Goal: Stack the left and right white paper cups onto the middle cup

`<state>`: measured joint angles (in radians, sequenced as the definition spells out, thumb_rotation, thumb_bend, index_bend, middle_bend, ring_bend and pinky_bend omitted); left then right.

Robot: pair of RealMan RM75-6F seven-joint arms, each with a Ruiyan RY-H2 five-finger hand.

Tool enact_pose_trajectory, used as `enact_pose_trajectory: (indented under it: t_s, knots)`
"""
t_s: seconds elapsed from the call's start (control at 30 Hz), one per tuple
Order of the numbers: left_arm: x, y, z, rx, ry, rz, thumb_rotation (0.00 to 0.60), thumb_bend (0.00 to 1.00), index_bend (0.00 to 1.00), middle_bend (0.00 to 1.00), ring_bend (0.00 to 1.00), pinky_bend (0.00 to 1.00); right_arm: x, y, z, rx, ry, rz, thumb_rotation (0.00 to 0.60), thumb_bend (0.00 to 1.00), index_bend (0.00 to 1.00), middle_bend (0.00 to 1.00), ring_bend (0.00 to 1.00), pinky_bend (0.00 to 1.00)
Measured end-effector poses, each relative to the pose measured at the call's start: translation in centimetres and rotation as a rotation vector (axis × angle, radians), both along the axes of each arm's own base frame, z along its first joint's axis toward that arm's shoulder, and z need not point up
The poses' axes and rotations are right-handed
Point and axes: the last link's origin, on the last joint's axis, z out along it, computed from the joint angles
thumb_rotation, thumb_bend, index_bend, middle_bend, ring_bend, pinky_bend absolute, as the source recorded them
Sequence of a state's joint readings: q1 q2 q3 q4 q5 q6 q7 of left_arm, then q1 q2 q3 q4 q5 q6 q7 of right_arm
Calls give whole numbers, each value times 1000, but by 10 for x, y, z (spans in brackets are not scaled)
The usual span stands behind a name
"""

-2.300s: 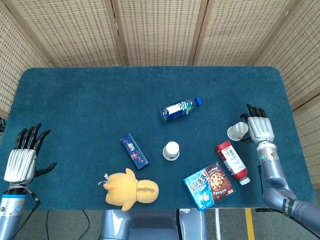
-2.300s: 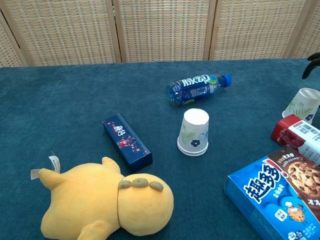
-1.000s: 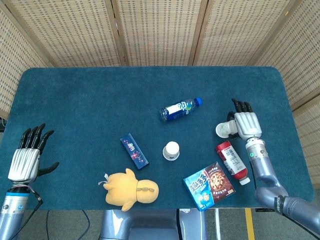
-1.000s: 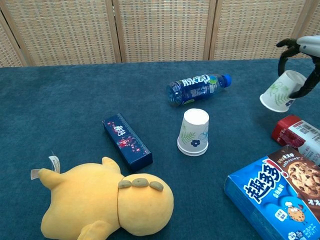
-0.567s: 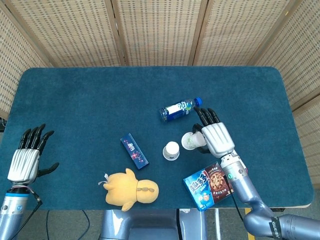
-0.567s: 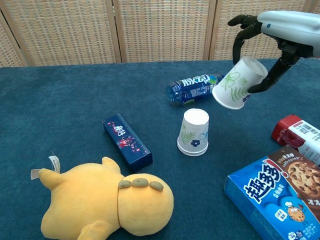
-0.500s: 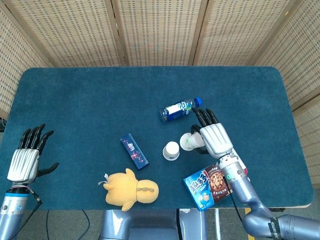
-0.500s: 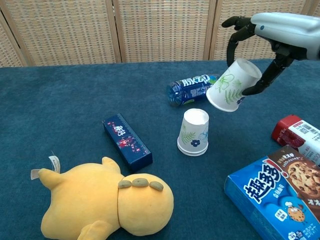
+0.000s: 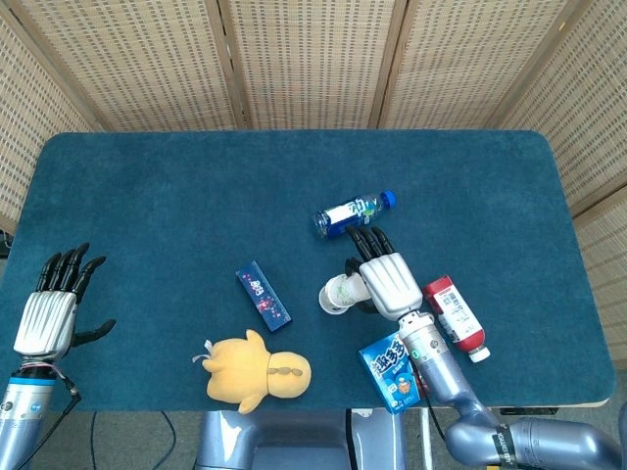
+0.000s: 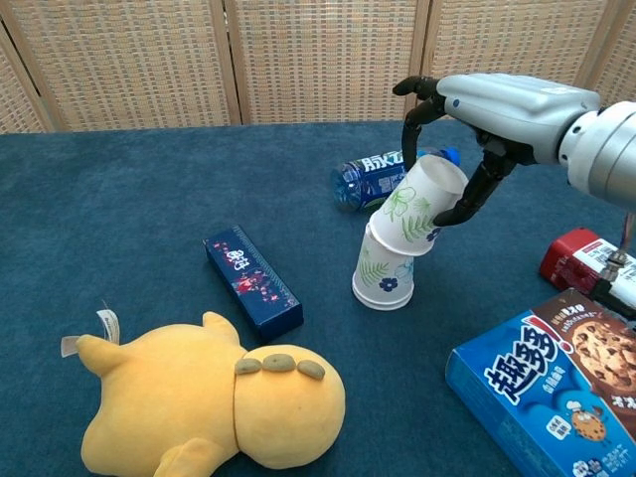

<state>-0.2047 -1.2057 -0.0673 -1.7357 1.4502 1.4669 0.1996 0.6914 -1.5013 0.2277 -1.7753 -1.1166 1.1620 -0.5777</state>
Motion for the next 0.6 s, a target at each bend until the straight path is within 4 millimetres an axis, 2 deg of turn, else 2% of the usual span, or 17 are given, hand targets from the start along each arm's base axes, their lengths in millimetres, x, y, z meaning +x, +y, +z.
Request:
enact_pose_trajectory:
  t_s: [0.17, 0.3, 0.6]
  knots:
    - [1, -1, 0, -3, -1, -6, 600, 182, 143, 0, 0, 0, 6, -4, -6, -10, 18, 13, 600, 223, 488, 38, 0, 77]
    - [-1, 0, 1, -3, -7, 0, 600, 181, 143, 0, 0, 0, 11, -3, -13, 4, 22, 19, 600, 213, 413, 5, 0, 73]
    - [-1, 0, 1, -5, -13, -1, 600, 182, 143, 0, 0, 0, 16, 1, -19, 4, 11, 21, 600, 183, 301, 0, 0, 58]
